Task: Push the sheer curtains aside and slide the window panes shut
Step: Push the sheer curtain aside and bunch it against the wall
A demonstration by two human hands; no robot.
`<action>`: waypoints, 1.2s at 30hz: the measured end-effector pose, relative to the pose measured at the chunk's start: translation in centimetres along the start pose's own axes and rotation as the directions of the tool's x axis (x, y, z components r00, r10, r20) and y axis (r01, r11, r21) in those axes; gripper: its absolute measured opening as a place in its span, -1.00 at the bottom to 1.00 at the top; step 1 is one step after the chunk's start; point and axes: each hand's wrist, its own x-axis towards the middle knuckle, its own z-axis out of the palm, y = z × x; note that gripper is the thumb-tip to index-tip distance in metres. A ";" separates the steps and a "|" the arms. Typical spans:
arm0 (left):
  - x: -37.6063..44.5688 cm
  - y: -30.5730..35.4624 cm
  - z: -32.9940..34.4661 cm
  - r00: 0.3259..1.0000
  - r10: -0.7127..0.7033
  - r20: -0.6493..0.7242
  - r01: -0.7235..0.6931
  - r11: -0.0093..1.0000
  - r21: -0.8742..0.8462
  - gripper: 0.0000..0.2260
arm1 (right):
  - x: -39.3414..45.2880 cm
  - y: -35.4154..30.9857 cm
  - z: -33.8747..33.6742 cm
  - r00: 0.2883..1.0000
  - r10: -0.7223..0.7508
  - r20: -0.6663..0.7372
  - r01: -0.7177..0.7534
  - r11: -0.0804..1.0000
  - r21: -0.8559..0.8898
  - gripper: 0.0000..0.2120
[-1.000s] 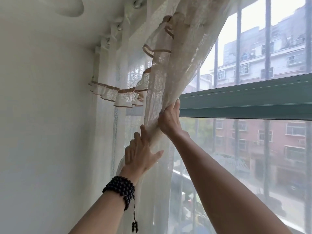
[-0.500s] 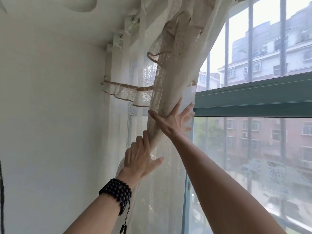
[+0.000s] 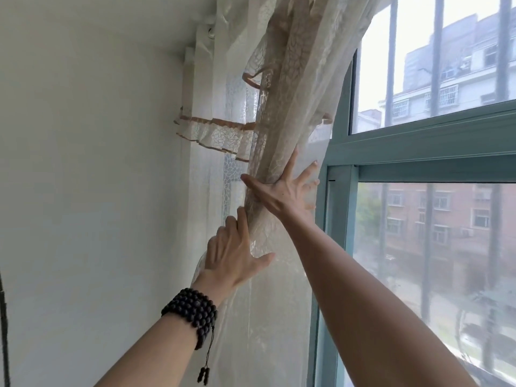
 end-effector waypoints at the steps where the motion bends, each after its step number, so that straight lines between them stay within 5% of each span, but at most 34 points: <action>1: 0.8 -0.3 1.0 1.000 -0.006 -0.004 0.006 1.000 0.001 0.10 | 1.0 0.4 0.8 1.000 -0.011 0.012 0.011 1.000 0.012 0.30; 12: 7.7 -3.7 9.9 0.991 -0.133 0.002 0.132 0.990 0.051 0.11 | 10.4 4.0 10.1 0.989 -0.052 0.138 0.038 0.994 0.102 0.29; 18: 11.8 -7.2 14.3 0.991 -0.134 -0.005 0.134 0.986 0.097 -0.08 | 15.2 5.5 16.0 0.986 -0.034 0.162 0.005 0.985 0.175 0.31; 22: 14.5 -11.0 17.7 0.984 -0.169 0.048 0.171 0.985 -0.038 -0.15 | 18.0 4.9 20.8 0.985 -0.038 0.166 0.007 0.983 0.183 0.31; 31: 19.8 -17.9 24.9 0.977 -0.212 -0.013 0.211 0.975 -0.067 0.09 | 23.4 4.1 30.8 0.988 -0.003 0.157 -0.036 0.970 0.239 0.37; 36: 22.2 -20.7 28.0 0.989 -0.147 -0.027 0.148 0.987 0.056 0.19 | 26.0 4.3 33.7 0.985 0.006 0.170 -0.036 0.984 0.176 0.39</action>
